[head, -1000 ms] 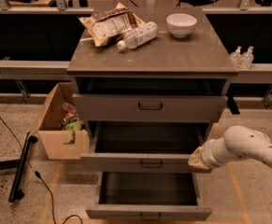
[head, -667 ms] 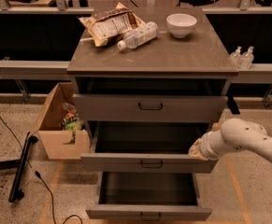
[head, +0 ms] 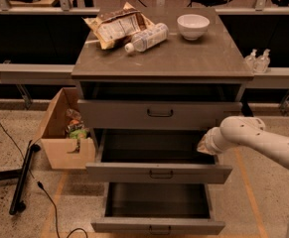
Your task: Open middle drawer
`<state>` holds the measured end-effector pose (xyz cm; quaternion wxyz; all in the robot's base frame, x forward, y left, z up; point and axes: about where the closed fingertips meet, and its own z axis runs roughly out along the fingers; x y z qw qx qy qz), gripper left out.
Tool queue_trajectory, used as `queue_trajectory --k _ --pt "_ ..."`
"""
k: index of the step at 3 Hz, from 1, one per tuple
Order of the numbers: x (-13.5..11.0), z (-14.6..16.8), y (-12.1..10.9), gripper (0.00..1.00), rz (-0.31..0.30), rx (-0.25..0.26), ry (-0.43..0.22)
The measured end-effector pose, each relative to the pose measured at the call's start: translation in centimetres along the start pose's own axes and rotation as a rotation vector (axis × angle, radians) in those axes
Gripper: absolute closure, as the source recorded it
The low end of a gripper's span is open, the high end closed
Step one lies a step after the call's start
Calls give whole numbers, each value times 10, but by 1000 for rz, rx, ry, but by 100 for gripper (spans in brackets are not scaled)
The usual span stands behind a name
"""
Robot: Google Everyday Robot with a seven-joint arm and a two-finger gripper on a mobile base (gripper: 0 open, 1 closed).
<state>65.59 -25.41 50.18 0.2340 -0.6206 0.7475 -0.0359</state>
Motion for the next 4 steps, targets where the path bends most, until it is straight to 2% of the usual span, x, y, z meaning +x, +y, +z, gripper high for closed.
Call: queue_trajectory --k 1,2,3,4 --pt "2 22 -12 100 -56 50 43" --pt "6 39 -15 100 -87 68 64" --pt "9 53 -5 100 -91 52 72" --pt "10 65 13 100 -86 14 71"
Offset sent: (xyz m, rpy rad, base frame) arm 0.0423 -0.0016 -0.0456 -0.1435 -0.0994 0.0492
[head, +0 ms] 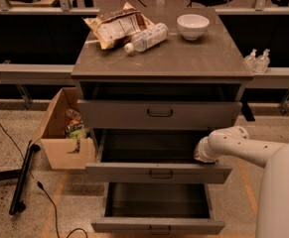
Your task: Open middle drawer
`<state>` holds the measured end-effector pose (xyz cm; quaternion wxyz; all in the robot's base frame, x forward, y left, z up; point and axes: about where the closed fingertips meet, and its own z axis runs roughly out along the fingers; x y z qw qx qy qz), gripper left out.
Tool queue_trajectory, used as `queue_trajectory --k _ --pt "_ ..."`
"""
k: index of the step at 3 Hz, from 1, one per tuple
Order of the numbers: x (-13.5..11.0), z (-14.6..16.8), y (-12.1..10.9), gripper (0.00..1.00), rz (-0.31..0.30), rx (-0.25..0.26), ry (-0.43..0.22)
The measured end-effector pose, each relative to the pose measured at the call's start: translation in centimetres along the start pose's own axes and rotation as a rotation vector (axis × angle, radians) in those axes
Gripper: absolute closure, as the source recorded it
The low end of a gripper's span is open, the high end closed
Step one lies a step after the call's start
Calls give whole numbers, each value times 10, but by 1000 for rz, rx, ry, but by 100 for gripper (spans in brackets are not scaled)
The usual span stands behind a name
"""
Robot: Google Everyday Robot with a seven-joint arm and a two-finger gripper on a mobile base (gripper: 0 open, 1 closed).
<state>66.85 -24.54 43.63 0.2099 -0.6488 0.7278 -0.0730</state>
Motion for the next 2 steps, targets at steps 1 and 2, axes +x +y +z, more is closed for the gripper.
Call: queue_trajectory --k 1,2 --pt "-4 10 22 100 9 -63 -12" --pt "-4 13 41 100 24 -132 -17"
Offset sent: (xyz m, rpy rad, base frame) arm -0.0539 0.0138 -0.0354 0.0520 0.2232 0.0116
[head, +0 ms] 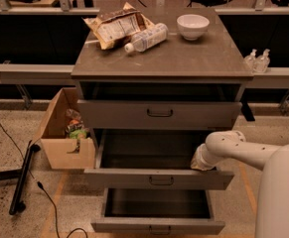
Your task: Open middle drawer
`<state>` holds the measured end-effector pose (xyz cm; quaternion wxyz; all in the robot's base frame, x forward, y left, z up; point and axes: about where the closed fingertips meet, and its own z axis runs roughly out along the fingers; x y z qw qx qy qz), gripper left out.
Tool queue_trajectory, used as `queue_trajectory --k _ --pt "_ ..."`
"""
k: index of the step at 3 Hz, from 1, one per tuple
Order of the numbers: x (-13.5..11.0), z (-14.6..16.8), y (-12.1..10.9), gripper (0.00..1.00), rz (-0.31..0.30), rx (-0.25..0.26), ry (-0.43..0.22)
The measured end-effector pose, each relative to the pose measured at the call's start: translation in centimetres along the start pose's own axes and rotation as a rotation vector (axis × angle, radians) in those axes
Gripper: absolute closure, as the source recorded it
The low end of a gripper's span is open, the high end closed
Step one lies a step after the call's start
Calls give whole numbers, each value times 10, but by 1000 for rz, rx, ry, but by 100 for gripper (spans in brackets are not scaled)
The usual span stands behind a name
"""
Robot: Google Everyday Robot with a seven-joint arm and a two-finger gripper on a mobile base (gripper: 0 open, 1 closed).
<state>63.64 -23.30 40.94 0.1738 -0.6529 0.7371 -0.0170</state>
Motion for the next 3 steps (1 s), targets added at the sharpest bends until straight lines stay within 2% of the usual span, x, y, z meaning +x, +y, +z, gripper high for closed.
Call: queue_trajectory --k 1,3 --pt "3 -1 23 100 29 -93 -7" --pt "6 -21 87 100 84 -294 -6"
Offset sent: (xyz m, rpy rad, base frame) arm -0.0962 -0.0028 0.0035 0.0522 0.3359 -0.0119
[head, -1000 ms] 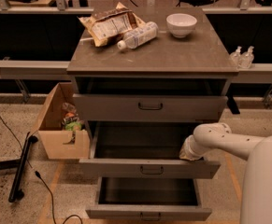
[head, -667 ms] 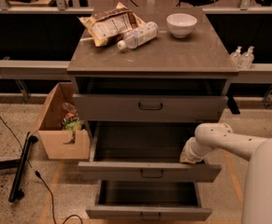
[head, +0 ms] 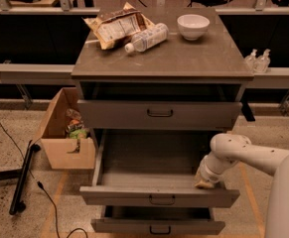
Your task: Open middle drawer
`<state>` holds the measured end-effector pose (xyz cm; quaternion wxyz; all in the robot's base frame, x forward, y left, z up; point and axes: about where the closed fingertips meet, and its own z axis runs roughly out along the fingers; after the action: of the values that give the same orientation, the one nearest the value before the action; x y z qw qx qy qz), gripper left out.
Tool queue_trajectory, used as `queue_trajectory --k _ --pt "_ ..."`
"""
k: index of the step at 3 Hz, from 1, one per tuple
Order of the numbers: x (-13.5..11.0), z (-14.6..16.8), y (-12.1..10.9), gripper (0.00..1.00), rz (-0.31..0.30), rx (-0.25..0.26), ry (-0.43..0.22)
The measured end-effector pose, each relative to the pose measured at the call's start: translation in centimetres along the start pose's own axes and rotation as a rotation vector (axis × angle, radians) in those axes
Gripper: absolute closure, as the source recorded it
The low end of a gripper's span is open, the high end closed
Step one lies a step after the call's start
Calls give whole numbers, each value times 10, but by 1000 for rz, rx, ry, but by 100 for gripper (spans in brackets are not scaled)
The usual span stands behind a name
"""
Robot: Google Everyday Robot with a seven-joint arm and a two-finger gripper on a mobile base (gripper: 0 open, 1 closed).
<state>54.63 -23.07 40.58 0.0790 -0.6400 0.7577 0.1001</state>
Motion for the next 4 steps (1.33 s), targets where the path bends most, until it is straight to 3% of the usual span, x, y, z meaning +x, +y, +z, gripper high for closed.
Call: queue_trajectory --k 1,2,3,4 --pt "3 1 47 100 23 -80 -14" --pt "4 1 51 100 25 -84 -15" --pt "11 -23 44 100 72 14 -9" --pt "35 -84 38 100 174 210 19"
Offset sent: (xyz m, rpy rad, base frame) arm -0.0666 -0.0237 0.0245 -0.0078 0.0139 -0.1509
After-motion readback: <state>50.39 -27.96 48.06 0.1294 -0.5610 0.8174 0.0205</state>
